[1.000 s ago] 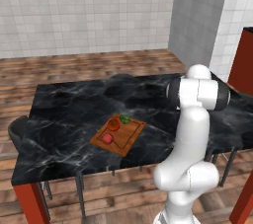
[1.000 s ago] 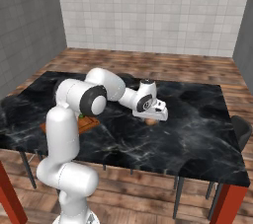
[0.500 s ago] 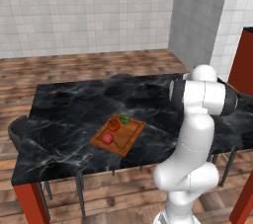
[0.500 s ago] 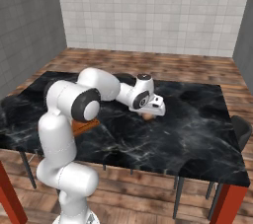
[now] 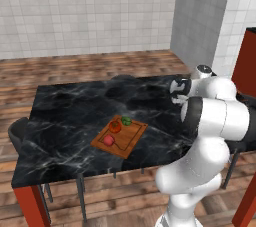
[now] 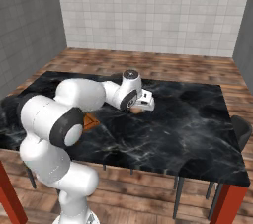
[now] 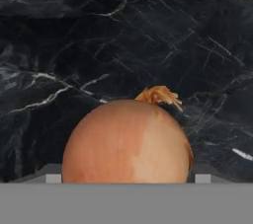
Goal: Place the avocado, onion, tomato, and bell pepper on the cutting board.
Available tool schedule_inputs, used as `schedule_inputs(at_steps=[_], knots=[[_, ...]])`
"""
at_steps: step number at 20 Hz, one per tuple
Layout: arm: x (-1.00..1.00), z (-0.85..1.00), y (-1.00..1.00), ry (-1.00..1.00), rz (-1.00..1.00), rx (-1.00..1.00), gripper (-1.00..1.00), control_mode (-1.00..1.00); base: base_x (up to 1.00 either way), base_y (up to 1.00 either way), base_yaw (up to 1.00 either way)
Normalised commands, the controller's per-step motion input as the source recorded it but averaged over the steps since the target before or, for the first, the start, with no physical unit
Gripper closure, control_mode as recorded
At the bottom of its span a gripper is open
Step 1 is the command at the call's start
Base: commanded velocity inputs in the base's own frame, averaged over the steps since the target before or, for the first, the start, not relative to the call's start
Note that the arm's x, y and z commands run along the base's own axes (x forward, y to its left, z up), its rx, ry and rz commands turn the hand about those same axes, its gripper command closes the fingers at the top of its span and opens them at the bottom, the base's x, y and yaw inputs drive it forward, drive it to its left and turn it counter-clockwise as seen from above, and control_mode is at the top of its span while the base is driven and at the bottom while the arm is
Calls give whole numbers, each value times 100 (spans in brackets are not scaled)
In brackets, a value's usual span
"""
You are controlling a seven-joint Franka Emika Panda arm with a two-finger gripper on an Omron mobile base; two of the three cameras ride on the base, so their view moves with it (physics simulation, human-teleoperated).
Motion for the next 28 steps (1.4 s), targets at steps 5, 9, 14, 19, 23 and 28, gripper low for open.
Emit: schedule_inputs(at_steps=[5, 9, 14, 19, 23, 28], knots=[[-57, 37, 55, -20, 8, 0, 100, -100, 0, 0, 0], [-52, 28, 61, -18, 7, 0, 100, -100, 0, 0, 0], [-38, 32, 67, -15, 4, 0, 100, -100, 0, 0, 0], [-36, 56, 54, -10, 2, 0, 100, -100, 0, 0, 0], [-38, 63, 42, -2, 2, 0, 100, -100, 0, 0, 0], [-32, 51, 39, 2, 3, 0, 100, -100, 0, 0, 0]])
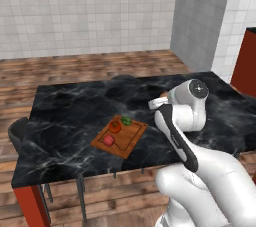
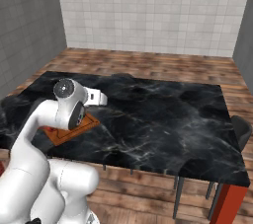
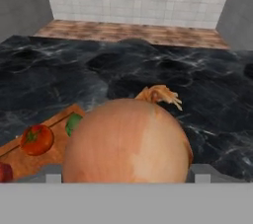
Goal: Place the avocado, onion, tomato, and bell pepper on the cutting board.
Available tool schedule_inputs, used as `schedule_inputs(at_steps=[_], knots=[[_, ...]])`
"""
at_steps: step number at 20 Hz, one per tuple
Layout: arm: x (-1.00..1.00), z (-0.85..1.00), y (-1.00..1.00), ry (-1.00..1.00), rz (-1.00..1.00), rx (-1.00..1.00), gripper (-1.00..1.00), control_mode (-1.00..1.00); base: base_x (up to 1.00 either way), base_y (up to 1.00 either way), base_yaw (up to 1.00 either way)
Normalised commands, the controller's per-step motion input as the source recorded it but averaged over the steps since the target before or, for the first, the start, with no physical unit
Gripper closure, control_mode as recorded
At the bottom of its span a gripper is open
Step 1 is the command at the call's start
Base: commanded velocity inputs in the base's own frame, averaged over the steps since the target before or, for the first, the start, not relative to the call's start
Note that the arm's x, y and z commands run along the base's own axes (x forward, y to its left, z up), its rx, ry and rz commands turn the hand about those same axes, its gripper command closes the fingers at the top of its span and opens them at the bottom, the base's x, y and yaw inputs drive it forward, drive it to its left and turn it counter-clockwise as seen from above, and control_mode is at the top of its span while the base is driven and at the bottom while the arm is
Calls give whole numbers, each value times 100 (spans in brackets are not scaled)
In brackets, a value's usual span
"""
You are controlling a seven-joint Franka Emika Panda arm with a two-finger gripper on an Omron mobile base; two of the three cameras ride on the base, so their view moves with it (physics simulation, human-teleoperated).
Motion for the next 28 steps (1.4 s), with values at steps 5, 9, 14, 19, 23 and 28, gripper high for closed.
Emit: schedule_inputs(at_steps=[5, 9, 14, 19, 23, 28], knots=[[-26, 37, 31, 7, 3, 0, 100, -100, 0, 0, 0], [-18, 21, 19, 16, 4, 1, 100, -100, 0, 0, 0], [-10, 6, 13, 23, 2, 2, 100, -100, 0, 0, 0], [-10, -6, 2, 16, 1, 0, 100, -100, 0, 0, 0], [-6, -32, 8, 7, 1, 0, 100, -100, 0, 0, 0], [-4, -49, 5, 1, 2, 0, 100, -100, 0, 0, 0]])
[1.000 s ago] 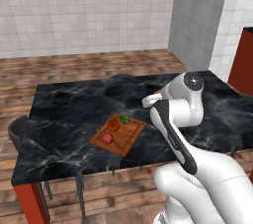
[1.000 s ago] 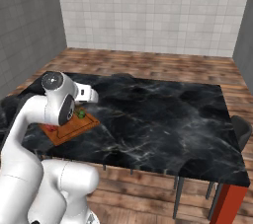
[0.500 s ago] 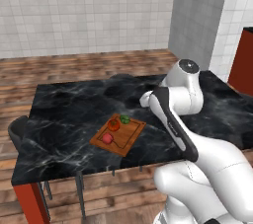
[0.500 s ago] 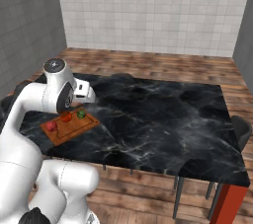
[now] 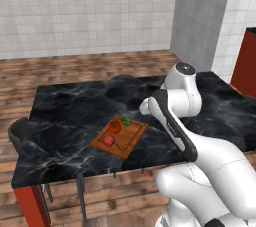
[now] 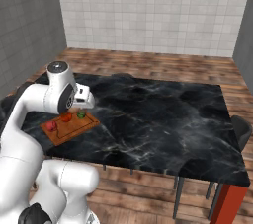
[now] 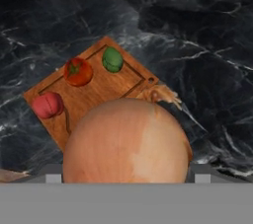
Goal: Place the avocado, onion, tomato, and bell pepper on the cutting board.
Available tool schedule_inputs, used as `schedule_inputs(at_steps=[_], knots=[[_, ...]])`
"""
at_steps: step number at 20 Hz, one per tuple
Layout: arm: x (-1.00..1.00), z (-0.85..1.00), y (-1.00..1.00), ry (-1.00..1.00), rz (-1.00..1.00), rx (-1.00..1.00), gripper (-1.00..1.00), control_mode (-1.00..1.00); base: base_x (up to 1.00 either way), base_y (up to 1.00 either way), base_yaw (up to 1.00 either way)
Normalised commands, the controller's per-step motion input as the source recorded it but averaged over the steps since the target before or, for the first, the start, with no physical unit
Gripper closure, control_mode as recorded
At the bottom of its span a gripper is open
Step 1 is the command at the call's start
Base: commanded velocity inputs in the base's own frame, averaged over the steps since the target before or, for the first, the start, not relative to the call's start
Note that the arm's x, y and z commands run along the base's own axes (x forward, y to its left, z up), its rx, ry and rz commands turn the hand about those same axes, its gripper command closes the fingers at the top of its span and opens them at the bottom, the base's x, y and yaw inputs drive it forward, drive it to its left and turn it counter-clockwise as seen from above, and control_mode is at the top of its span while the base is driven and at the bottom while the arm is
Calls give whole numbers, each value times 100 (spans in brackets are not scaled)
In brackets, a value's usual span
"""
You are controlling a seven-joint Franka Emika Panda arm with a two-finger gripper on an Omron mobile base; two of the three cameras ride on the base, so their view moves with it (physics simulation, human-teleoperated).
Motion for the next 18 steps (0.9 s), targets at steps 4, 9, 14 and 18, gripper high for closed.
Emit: schedule_inputs(at_steps=[4, 9, 14, 18], knots=[[0, -36, 9, 0, 2, 0, 100, -100, 0, 0, 0], [0, -16, 14, 0, 3, 0, 100, -100, 0, 0, 0], [0, -1, 24, 0, 5, 0, 100, -100, 0, 0, 0], [0, 0, 22, 0, 6, 0, 100, -100, 0, 0, 0]])
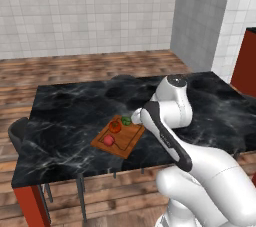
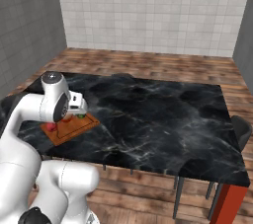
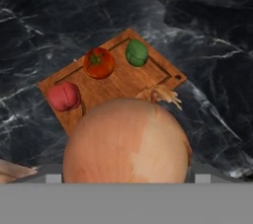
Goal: Place the avocado, onion, tomato, and bell pepper on the cutting board.
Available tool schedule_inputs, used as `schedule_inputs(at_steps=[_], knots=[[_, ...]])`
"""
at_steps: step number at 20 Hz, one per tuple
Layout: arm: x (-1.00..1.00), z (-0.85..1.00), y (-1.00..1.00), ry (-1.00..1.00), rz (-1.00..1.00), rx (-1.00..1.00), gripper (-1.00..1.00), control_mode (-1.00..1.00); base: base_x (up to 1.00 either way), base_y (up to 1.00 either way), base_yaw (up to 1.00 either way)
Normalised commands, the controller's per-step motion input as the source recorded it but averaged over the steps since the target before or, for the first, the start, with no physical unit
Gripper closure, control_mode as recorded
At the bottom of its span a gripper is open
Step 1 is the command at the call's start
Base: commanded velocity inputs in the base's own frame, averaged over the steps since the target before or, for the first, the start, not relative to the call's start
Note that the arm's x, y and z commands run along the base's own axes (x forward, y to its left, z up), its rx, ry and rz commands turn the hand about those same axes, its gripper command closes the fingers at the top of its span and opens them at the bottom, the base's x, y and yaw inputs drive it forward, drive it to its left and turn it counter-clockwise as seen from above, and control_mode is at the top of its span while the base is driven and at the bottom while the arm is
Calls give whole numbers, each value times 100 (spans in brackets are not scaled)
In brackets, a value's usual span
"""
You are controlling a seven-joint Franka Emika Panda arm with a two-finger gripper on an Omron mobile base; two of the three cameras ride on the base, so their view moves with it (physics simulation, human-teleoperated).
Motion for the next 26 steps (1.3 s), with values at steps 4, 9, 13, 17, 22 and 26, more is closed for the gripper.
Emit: schedule_inputs(at_steps=[4, 9, 13, 17, 22, 26], knots=[[0, -2, 15, -2, 8, 0, 100, -100, 0, 0, 0], [0, -16, 1, -7, 12, 0, 100, -100, 0, 0, 0], [0, -18, 0, -7, 13, 0, 100, -100, 0, 0, 0], [11, -14, 4, -3, 10, 0, 100, -100, 0, 0, 0], [19, -5, 4, 0, 2, 0, 100, -100, 0, 0, 0], [26, -9, 1, 0, 0, 0, 100, -100, 0, 0, 0]])
